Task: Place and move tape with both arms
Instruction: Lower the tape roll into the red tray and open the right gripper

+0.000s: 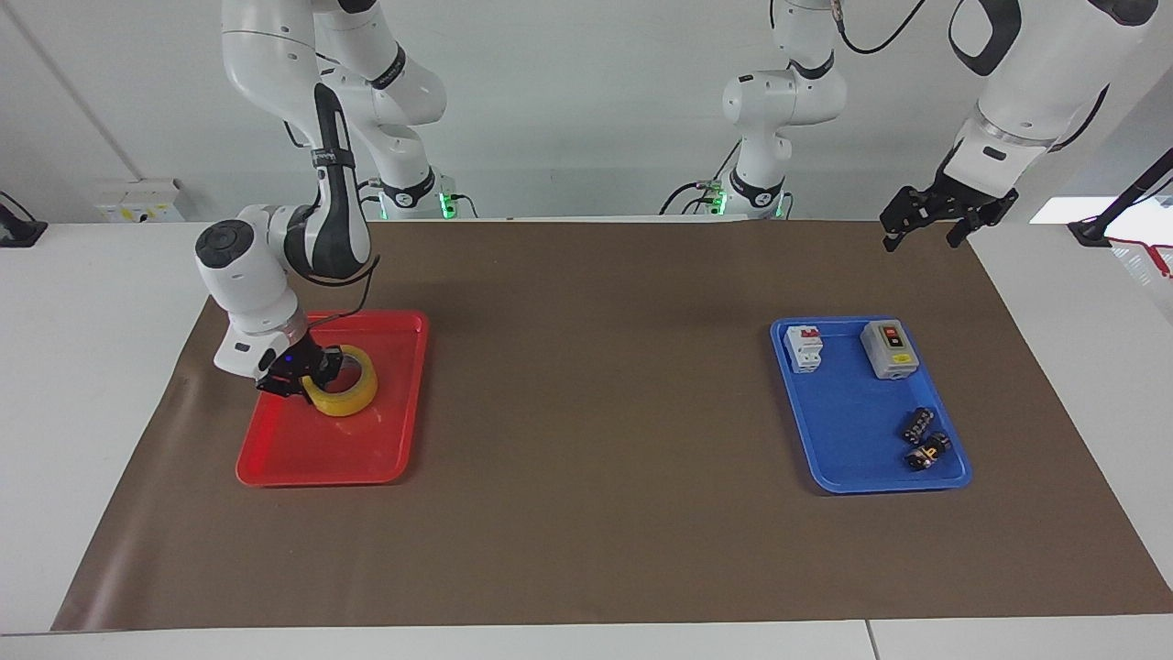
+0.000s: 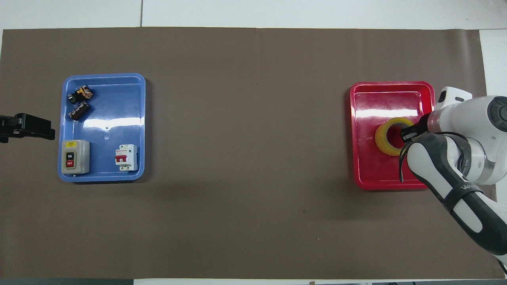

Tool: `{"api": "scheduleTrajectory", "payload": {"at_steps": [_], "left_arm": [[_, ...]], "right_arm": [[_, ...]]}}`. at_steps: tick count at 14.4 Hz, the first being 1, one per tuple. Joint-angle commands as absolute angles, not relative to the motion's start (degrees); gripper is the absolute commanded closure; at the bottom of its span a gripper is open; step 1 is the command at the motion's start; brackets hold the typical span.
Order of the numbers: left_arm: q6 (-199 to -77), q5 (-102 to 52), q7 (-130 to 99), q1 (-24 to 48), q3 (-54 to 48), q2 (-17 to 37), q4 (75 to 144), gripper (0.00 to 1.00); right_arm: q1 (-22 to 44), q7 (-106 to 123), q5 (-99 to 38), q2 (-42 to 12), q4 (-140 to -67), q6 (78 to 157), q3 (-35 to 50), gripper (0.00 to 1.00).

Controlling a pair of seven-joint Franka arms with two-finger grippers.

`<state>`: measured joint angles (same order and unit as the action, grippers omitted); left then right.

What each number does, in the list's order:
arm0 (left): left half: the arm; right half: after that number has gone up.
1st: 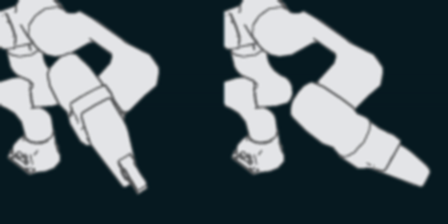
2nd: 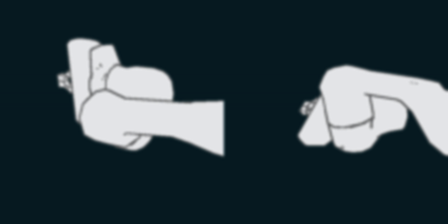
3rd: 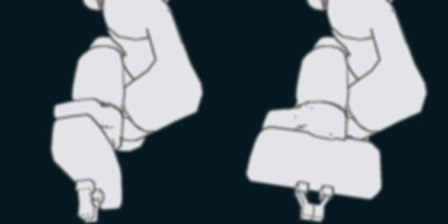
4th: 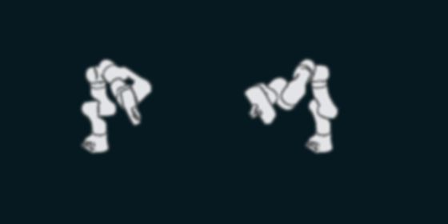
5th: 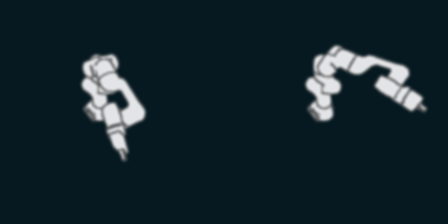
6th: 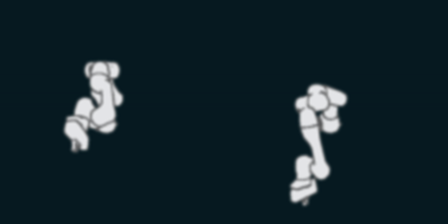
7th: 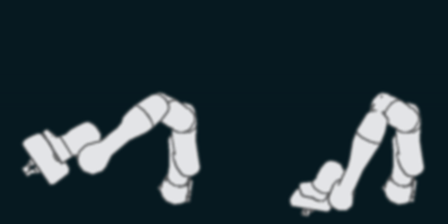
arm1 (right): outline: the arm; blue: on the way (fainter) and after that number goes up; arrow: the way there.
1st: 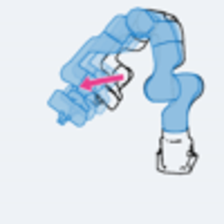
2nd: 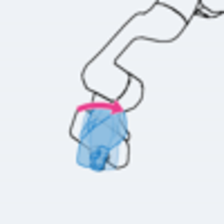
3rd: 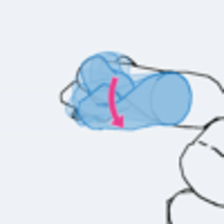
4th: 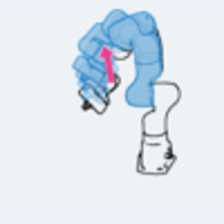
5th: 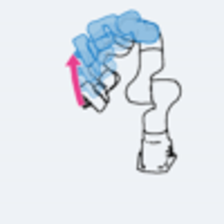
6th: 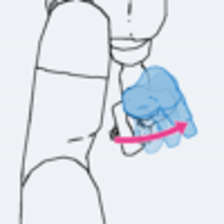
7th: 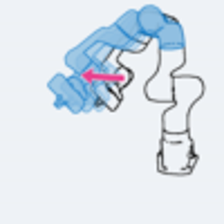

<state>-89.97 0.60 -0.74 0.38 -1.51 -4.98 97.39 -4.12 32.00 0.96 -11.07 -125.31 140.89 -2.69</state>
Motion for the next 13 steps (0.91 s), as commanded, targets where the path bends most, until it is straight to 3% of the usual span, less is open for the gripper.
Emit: {"api": "scheduleTrajectory", "payload": {"at_steps": [1, 4, 8, 13], "left_arm": [[-89.30, -0.26, -0.09, 0.00, -1.49, -5.71, 97.47, 0.00], [-89.30, -0.26, -0.09, 0.00, -1.49, -5.71, 97.47, 0.00], [-89.30, -0.26, -0.09, 0.00, -1.49, -5.71, 97.47, 0.00], [-89.30, -0.26, -0.09, 0.00, -1.49, -5.71, 97.47, 0.00]], "right_arm": [[-5.27, 30.77, 1.14, -10.55, -125.68, 141.86, -1.85, 0.00], [-4.75, 24.98, 0.97, -9.94, -123.93, 139.76, -1.76, 0.00], [-3.87, 12.70, 1.05, -7.21, -115.68, 128.08, -1.41, 0.00], [1.66, -3.93, 1.05, -1.42, -115.05, 121.47, -1.41, 0.00]]}}
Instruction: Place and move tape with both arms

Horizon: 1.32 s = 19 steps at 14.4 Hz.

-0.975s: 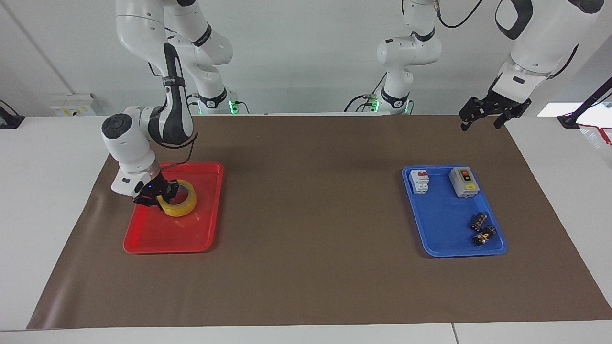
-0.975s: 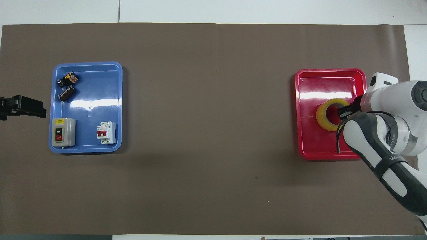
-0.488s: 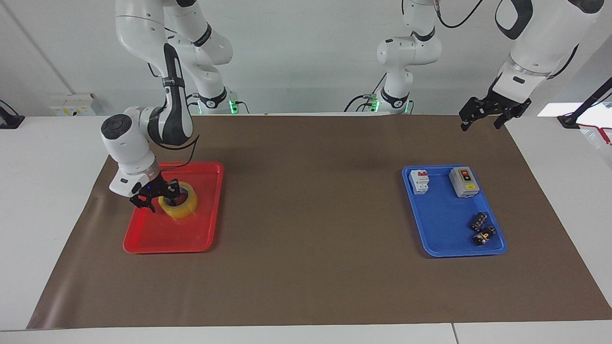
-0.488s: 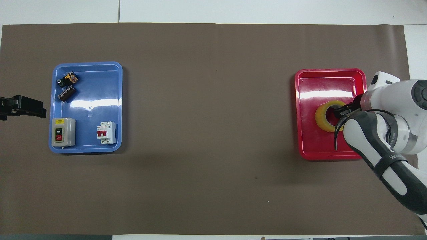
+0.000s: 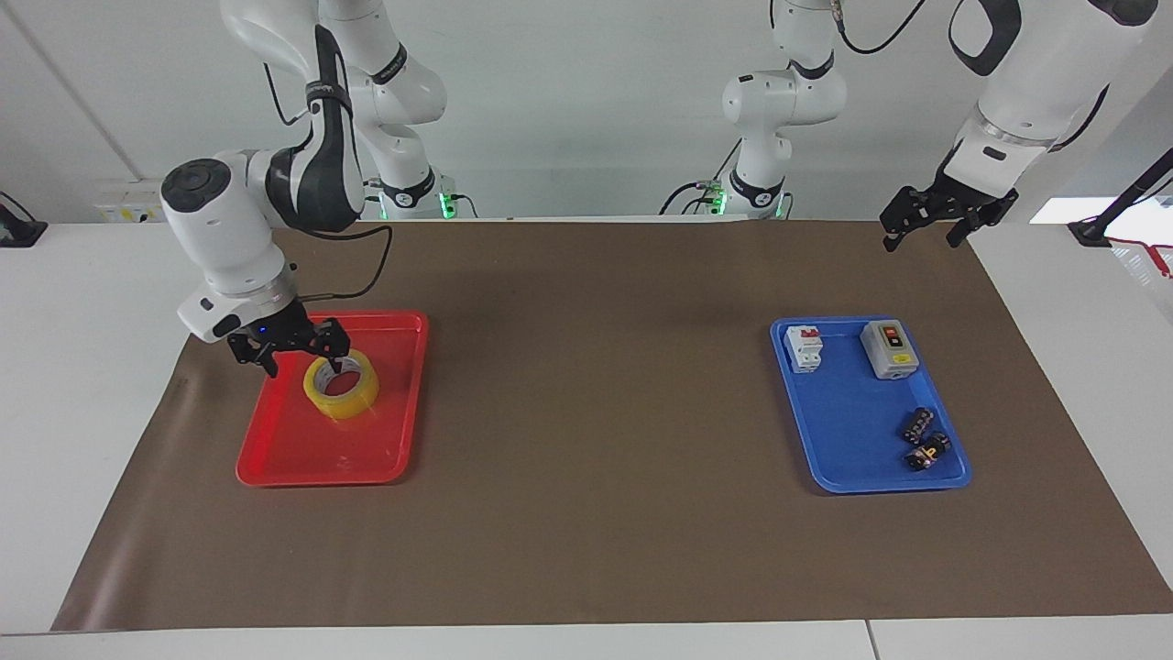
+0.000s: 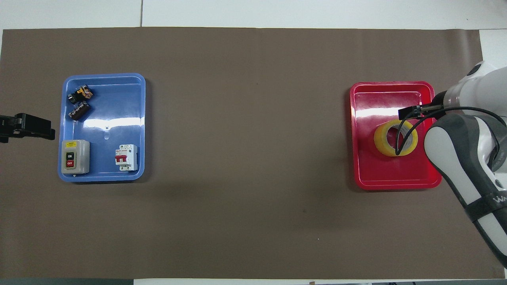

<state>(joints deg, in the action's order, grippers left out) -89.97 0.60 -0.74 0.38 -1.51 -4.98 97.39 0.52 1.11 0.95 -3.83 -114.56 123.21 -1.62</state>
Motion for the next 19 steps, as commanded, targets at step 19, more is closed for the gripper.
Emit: {"api": "scheduleTrajectory", "payload": {"at_steps": [19], "left_arm": [[-89.30, -0.26, -0.09, 0.00, -1.49, -5.71, 97.47, 0.00]], "right_arm": [[0.09, -12.48, 0.52, 2.37, -89.91, 82.44, -1.76, 0.00]]}}
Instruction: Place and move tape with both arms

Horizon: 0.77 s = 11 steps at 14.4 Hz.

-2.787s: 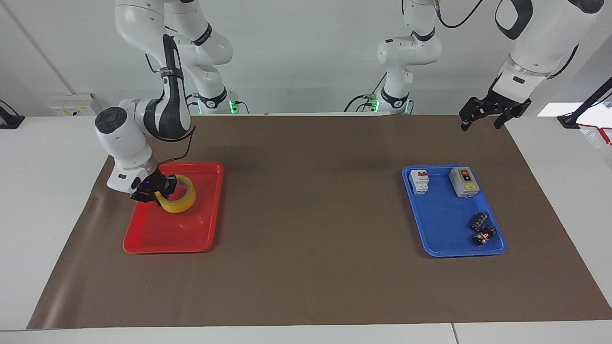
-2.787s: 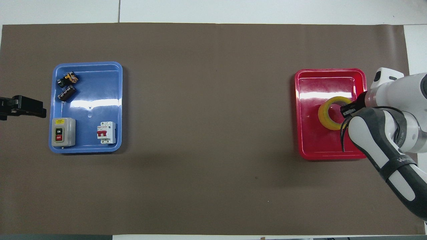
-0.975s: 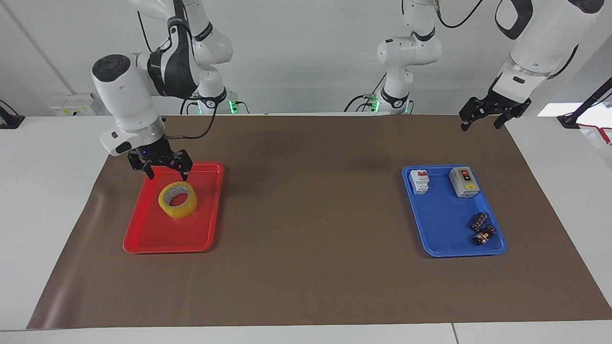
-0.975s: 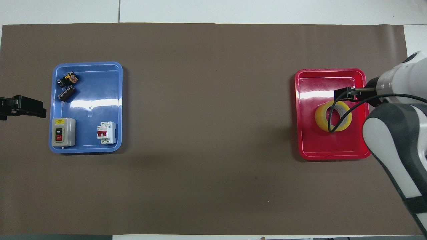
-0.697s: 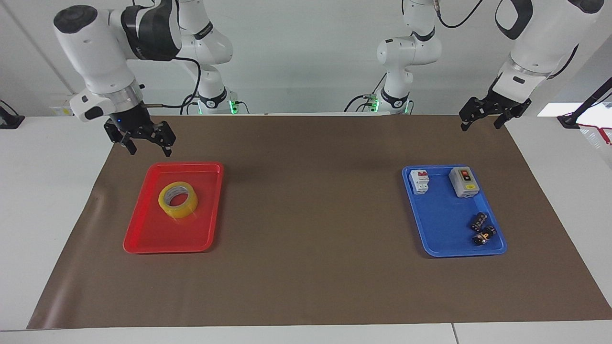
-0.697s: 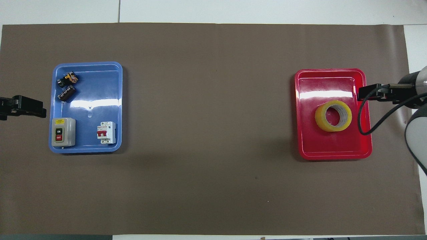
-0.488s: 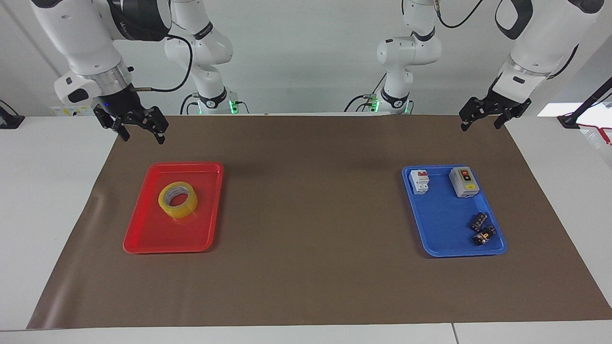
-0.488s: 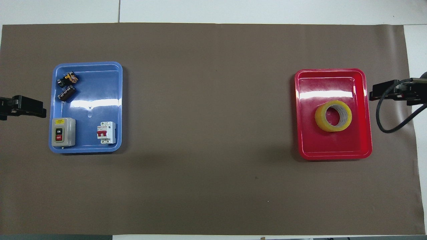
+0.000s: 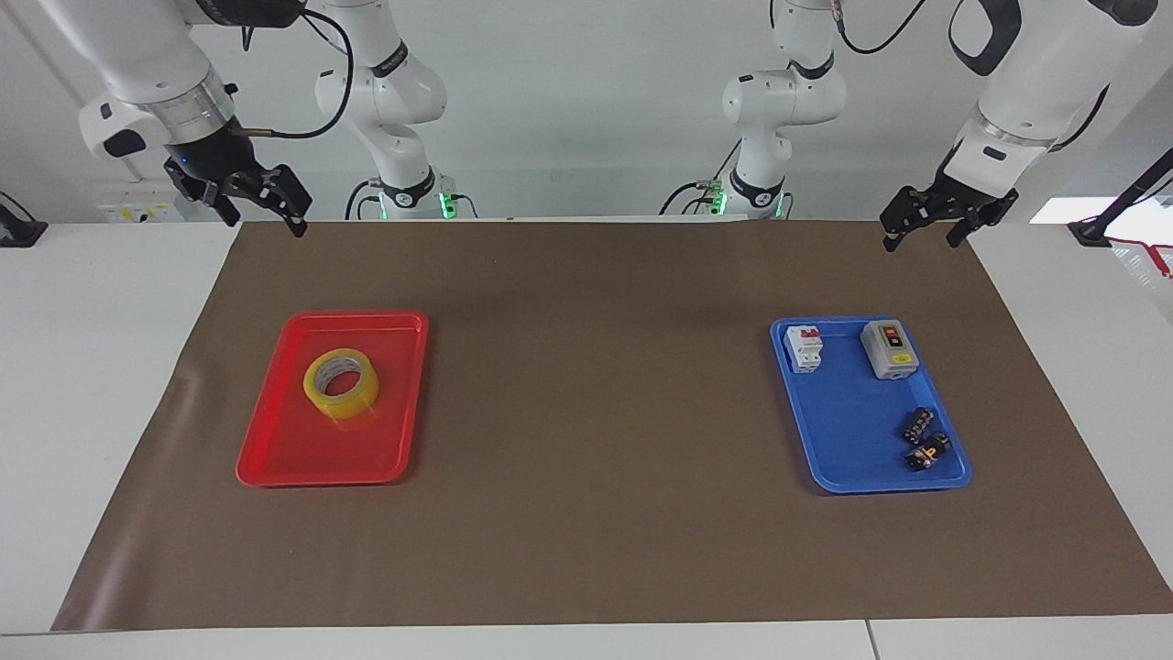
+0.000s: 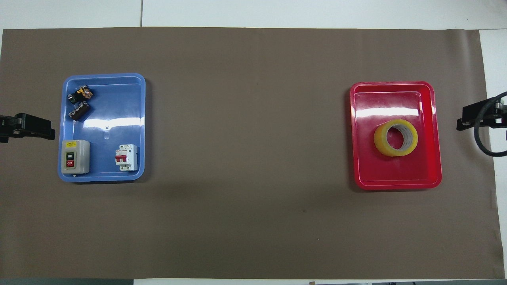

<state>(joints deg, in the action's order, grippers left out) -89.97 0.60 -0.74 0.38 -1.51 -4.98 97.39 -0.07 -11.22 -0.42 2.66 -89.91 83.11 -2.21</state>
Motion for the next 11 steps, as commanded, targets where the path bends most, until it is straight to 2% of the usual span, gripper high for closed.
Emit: {"api": "scheduleTrajectory", "payload": {"at_steps": [1, 4, 11], "left_arm": [[-89.30, -0.26, -0.09, 0.00, -1.49, -5.71, 97.47, 0.00], [-89.38, -0.26, -0.09, 0.00, -1.49, -5.71, 97.47, 0.00], [-89.30, -0.26, -0.09, 0.00, -1.49, -5.71, 97.47, 0.00]], "right_arm": [[0.09, -12.48, 0.53, 3.07, -90.70, 82.53, -1.67, 0.00], [0.18, -12.31, 0.70, 7.11, -95.70, 85.07, -1.15, 0.00], [0.09, -8.35, 3.87, 6.33, -94.13, 85.43, 0.97, 0.00]]}}
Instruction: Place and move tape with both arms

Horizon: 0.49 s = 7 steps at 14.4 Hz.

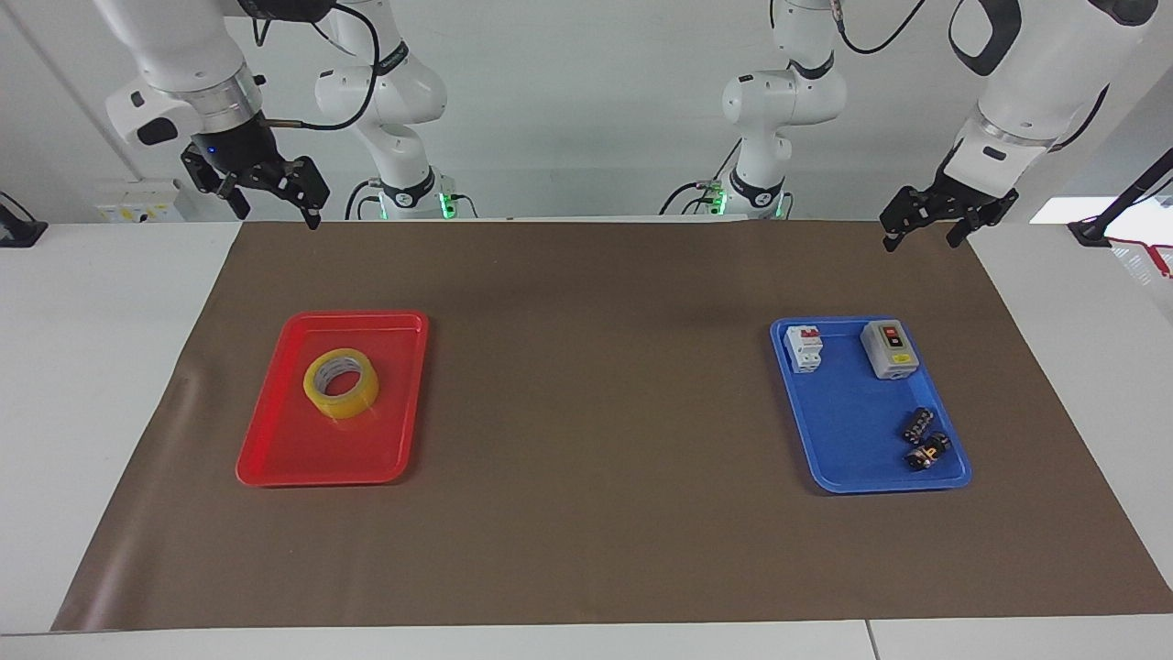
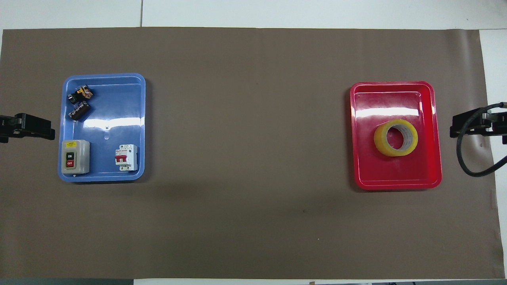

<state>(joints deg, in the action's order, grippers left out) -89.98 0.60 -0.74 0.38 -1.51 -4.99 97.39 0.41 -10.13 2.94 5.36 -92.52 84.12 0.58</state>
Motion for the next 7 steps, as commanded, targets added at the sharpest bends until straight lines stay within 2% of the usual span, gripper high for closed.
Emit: {"api": "scheduleTrajectory", "payload": {"at_steps": [1, 7], "left_arm": [[-89.30, -0.26, -0.09, 0.00, -1.49, -5.71, 97.47, 0.00], [-89.38, -0.26, -0.09, 0.00, -1.49, -5.71, 97.47, 0.00]], "right_arm": [[0.00, -7.83, 3.43, 6.24, -93.96, 85.17, 0.97, 0.00], [-0.44, -4.48, 2.82, 5.36, -92.64, 84.90, 0.88, 0.00]]}}
